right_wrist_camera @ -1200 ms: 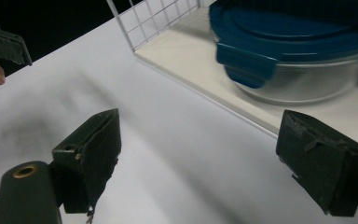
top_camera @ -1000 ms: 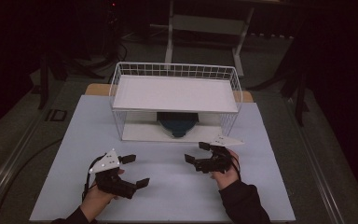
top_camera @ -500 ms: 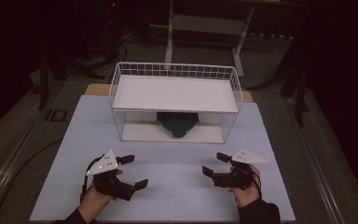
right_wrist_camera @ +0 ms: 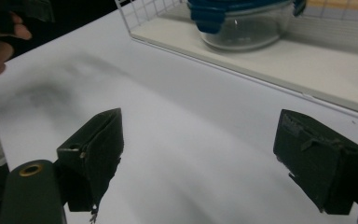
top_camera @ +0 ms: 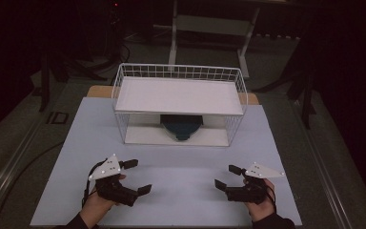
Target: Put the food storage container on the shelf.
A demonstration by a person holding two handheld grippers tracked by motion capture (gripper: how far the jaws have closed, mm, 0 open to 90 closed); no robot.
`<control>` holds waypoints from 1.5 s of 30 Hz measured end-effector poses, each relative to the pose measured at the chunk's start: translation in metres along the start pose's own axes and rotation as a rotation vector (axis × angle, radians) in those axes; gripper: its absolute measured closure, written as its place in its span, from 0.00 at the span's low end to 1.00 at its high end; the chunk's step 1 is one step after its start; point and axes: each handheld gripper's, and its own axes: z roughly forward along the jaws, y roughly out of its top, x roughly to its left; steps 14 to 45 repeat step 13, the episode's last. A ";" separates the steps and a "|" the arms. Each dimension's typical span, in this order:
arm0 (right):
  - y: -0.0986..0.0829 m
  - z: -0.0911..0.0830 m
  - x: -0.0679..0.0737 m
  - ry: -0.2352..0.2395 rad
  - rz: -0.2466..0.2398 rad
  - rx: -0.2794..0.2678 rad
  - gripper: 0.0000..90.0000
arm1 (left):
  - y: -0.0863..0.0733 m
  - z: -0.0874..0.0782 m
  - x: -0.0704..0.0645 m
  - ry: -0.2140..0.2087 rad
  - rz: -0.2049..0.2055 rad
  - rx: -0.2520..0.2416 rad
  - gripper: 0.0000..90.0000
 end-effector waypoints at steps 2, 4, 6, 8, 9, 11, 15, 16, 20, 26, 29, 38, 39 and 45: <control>-0.001 0.001 -0.001 -0.005 -0.003 0.003 0.18 | 0.000 0.000 0.000 -0.004 0.001 0.000 0.01; -0.001 0.002 -0.002 -0.022 -0.025 0.009 0.18 | -0.001 0.000 0.000 -0.004 0.003 0.005 0.01; -0.001 0.003 -0.003 -0.019 -0.019 0.012 0.18 | -0.002 0.000 0.001 -0.002 0.004 0.004 0.01; -0.002 0.004 -0.004 -0.021 -0.019 0.023 0.18 | -0.002 -0.001 0.001 -0.005 0.002 0.001 0.01; -0.002 0.004 -0.004 -0.020 -0.018 0.025 0.18 | -0.002 -0.001 0.001 -0.004 0.003 -0.002 0.01; -0.002 0.004 -0.005 -0.016 -0.014 0.026 0.18 | -0.001 -0.002 0.001 -0.005 0.005 -0.008 0.01; -0.002 0.004 -0.005 -0.016 -0.014 0.024 0.18 | -0.001 -0.002 0.000 -0.004 0.009 -0.007 0.01; -0.002 0.004 -0.005 -0.016 -0.014 0.024 0.18 | -0.001 -0.002 0.000 -0.004 0.009 -0.007 0.01; -0.002 0.004 -0.005 -0.016 -0.014 0.024 0.18 | -0.001 -0.002 0.000 -0.004 0.009 -0.007 0.01; -0.002 0.004 -0.005 -0.016 -0.014 0.024 0.18 | -0.001 -0.002 0.000 -0.004 0.009 -0.007 0.01; -0.002 0.004 -0.005 -0.016 -0.014 0.024 0.18 | -0.001 -0.002 0.000 -0.004 0.009 -0.007 0.01; -0.002 0.004 -0.005 -0.016 -0.014 0.024 0.18 | -0.001 -0.002 0.000 -0.004 0.009 -0.007 0.01; -0.002 0.004 -0.005 -0.016 -0.014 0.024 0.18 | -0.001 -0.002 0.000 -0.004 0.009 -0.007 0.01; -0.002 0.004 -0.005 -0.016 -0.014 0.024 0.18 | -0.001 -0.002 0.000 -0.004 0.009 -0.007 0.01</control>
